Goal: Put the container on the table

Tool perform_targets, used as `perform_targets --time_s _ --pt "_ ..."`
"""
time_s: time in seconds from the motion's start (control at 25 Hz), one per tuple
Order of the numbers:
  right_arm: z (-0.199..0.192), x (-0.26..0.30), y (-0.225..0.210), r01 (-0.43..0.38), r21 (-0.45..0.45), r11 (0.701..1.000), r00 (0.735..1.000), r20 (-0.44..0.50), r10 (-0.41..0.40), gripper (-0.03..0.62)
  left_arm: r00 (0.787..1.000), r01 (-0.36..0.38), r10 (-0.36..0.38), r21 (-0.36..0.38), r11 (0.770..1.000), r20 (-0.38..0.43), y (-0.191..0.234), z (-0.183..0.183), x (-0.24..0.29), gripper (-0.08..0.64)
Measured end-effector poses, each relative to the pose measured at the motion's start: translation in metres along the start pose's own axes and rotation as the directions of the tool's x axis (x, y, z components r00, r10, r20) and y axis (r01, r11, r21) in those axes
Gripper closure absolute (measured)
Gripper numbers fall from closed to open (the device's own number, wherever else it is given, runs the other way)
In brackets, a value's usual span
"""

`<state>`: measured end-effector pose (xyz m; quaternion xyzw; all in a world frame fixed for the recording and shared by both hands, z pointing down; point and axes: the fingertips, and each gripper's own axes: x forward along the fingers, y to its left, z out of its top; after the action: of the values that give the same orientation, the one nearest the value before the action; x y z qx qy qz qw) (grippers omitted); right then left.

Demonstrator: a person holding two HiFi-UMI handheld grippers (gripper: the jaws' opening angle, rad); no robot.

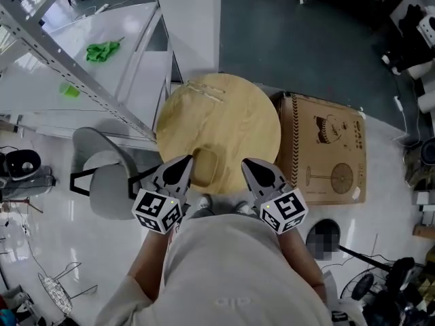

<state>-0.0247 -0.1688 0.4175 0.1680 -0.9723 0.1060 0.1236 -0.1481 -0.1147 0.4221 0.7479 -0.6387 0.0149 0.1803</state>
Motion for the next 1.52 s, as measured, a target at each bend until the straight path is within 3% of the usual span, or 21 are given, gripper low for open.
perform_targets --time_s 0.24,0.64,1.52 --pt "0.014 -0.003 0.020 -0.074 -0.037 0.997 0.997 0.019 0.075 0.566 0.998 -0.011 0.009 0.028 1.000 0.066 -0.012 0.014 -0.024 0.545" --pt "0.025 -0.009 0.031 -0.101 -0.050 0.994 0.993 0.060 0.103 0.566 0.993 -0.002 -0.007 0.073 0.997 0.121 -0.024 0.029 -0.036 0.545" --pt "0.023 -0.013 0.025 -0.066 -0.080 0.995 0.995 0.064 0.071 0.567 0.997 0.017 -0.023 0.075 0.997 0.076 -0.027 0.021 -0.021 0.544"
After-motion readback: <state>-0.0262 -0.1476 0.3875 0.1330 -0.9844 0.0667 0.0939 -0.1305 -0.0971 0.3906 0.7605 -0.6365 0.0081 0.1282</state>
